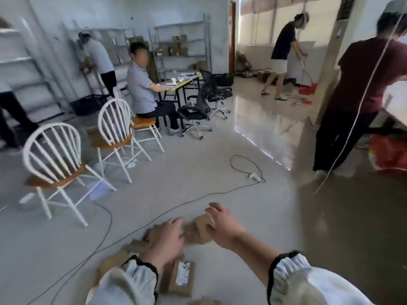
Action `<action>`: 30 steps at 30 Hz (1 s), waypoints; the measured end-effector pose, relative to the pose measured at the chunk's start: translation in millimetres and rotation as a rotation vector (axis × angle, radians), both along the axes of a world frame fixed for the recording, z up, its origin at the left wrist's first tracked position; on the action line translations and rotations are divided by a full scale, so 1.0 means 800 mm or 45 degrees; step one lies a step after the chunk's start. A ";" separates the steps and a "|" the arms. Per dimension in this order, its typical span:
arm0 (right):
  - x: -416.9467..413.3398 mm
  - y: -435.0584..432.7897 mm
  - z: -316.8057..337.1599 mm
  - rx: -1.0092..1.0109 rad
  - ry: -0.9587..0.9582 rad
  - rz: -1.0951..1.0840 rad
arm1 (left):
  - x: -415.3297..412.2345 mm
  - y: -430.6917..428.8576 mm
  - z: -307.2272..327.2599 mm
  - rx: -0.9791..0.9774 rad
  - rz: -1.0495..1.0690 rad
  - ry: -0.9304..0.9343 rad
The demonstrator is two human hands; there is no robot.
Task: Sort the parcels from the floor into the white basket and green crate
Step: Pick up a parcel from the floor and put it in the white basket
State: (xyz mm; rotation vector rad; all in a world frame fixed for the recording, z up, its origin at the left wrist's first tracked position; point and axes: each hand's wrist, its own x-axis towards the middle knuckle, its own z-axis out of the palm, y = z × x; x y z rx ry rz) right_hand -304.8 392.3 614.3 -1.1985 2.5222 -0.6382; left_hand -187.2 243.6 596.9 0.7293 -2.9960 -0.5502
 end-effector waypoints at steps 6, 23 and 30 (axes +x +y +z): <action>0.069 -0.107 -0.015 0.082 -0.030 0.222 | 0.092 -0.070 -0.006 0.055 0.235 0.027; 0.185 -0.263 -0.167 0.438 -0.026 0.841 | 0.260 -0.145 -0.146 0.207 0.834 -0.101; 0.220 -0.286 -0.349 0.573 -0.101 0.967 | 0.290 -0.139 -0.319 0.415 1.033 -0.193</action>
